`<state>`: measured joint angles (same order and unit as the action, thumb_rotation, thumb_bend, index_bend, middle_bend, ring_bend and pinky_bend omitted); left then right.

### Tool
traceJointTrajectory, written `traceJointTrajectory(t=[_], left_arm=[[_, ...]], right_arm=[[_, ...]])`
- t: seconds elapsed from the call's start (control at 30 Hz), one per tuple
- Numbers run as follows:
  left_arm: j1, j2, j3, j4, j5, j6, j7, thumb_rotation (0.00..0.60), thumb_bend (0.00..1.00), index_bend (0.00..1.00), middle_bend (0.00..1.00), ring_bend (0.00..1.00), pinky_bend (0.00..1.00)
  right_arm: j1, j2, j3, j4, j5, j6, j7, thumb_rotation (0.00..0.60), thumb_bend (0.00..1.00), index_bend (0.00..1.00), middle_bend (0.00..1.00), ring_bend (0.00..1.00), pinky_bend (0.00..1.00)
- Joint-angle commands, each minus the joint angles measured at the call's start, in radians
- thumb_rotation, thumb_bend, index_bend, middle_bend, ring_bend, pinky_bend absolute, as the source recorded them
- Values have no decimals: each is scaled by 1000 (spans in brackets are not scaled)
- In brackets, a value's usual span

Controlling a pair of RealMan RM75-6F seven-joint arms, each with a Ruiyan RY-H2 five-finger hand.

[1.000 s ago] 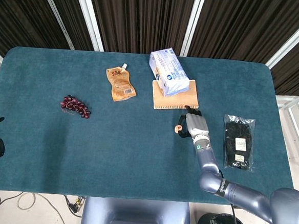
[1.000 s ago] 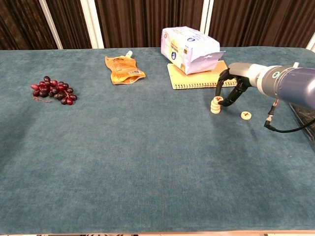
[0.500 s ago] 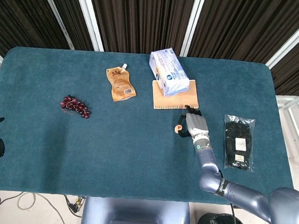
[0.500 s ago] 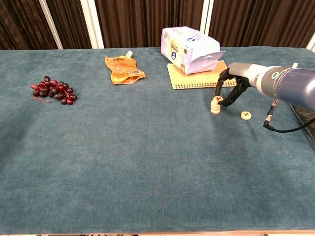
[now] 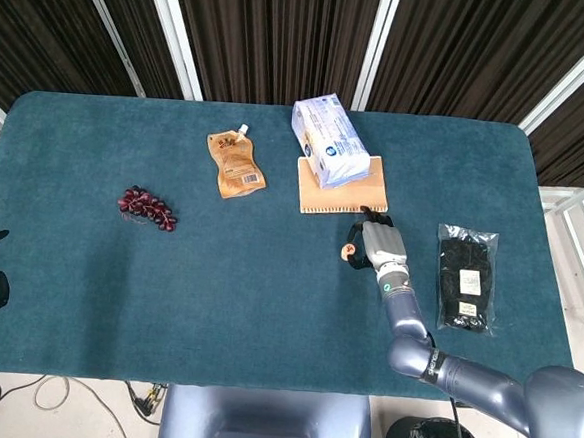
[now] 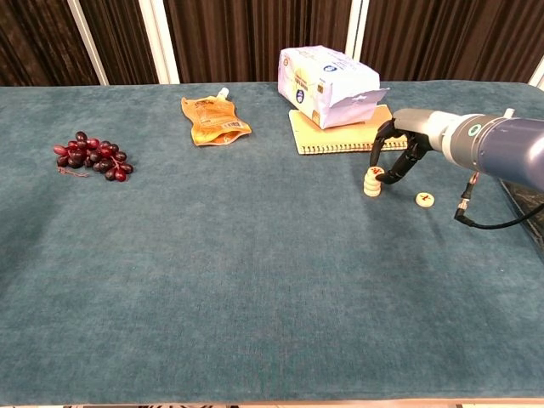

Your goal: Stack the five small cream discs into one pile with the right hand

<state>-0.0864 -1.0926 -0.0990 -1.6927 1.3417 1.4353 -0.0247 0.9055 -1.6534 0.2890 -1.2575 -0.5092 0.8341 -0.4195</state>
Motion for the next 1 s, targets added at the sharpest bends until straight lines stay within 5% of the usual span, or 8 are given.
traceJointTrajectory(t=[0.03,0.43,0.7,1.0], left_arm=[[0,0,0,0,-2,0,-1,600,625,167,1,0,0],[0,0,1,1,-1,-1,0,600,624,167,2,0,0],[3,1,-3,-5,-11,2,0,600,624,167,2,0,0],[4,0,2,-7,-9,-1,8,600,624,167,1,0,0]], right_arm=[[0,1,-1,0,1,-1,1,600,400,449,0,0,0],[-28,66,27,-87,-38,55,42,600,399,380,0,0,0],[-151,154,-77,-244,-174,159,70,600,399,351,0,0,0],[-200,106,-109,-200,-242,170,127,600,399,334,0,0,0]])
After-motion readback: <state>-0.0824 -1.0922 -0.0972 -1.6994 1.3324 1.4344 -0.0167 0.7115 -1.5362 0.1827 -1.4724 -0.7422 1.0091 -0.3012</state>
